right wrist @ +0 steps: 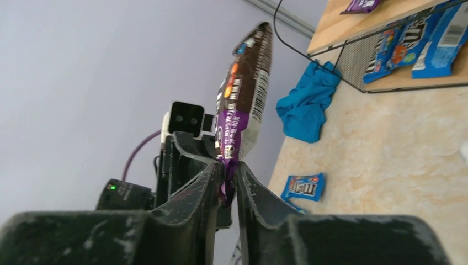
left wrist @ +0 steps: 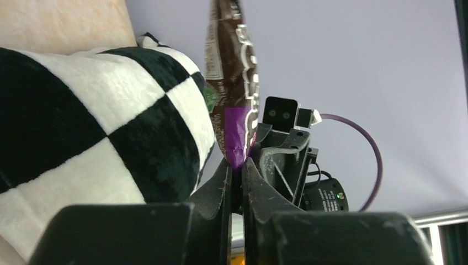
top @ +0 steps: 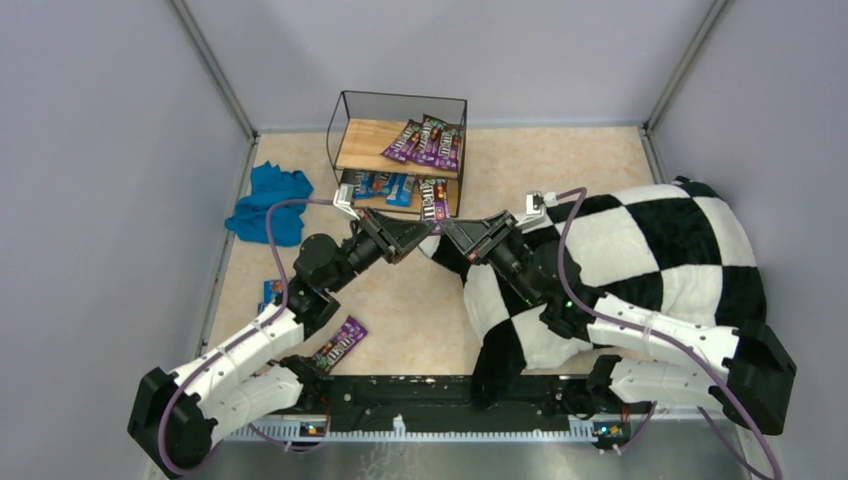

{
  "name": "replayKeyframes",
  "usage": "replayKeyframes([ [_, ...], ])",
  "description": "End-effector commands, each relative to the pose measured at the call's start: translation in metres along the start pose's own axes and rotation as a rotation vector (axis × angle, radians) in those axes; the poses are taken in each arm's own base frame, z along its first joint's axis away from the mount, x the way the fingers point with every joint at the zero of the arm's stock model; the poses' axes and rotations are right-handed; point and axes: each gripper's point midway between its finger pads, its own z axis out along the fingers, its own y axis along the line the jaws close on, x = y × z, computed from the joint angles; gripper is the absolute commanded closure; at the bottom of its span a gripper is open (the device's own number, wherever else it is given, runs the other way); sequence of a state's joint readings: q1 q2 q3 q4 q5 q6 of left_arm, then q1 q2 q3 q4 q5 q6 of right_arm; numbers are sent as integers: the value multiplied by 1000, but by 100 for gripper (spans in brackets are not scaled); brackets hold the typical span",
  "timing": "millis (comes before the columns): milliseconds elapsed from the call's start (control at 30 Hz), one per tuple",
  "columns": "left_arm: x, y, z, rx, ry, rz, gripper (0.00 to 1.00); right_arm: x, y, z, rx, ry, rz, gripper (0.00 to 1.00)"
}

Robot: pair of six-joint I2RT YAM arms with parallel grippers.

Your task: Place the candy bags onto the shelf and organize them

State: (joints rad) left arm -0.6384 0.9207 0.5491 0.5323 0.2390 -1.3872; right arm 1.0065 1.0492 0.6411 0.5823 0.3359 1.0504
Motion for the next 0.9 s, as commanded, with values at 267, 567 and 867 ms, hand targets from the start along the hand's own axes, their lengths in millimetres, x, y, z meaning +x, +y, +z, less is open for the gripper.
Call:
replayKeyframes([
  [267,-65,8,5,-202,150,303,100,-89,-16,-58,127,-194,-441,55],
  [567,-149,4,29,-324,294,605,100,-128,-19,-104,214,-286,-533,50],
  [867,-230,66,61,-533,357,832,100,-136,-10,-93,231,-293,-630,46],
])
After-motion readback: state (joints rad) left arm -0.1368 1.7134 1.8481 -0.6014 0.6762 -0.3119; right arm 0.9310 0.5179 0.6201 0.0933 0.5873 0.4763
